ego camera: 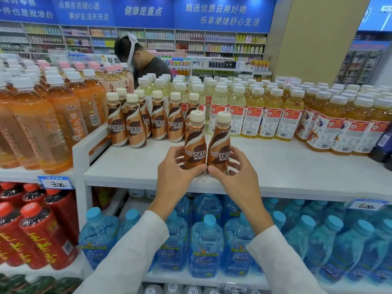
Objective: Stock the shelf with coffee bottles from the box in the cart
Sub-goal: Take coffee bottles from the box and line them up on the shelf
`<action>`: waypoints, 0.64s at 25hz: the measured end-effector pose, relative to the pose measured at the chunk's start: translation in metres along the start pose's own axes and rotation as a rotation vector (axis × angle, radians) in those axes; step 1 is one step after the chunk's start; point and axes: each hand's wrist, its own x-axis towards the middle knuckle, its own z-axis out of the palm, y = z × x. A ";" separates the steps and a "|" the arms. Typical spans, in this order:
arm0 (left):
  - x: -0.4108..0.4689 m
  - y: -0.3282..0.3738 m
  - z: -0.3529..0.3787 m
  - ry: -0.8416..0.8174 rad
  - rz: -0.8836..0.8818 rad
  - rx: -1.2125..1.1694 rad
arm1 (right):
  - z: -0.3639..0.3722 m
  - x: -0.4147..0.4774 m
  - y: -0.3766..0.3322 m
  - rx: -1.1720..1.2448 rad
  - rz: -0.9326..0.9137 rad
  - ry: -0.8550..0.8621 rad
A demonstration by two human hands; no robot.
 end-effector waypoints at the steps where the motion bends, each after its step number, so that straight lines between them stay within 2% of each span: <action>1: -0.001 -0.001 0.002 0.015 0.010 -0.005 | 0.002 -0.002 -0.001 0.024 -0.009 0.031; 4: -0.002 -0.005 0.003 0.087 0.034 0.021 | 0.007 -0.003 -0.004 0.064 -0.002 0.076; 10: 0.023 -0.014 -0.019 0.196 -0.022 0.136 | 0.048 0.019 -0.017 0.047 -0.012 0.014; 16: 0.071 -0.030 -0.043 0.294 -0.084 0.151 | 0.106 0.060 -0.027 -0.007 -0.061 -0.040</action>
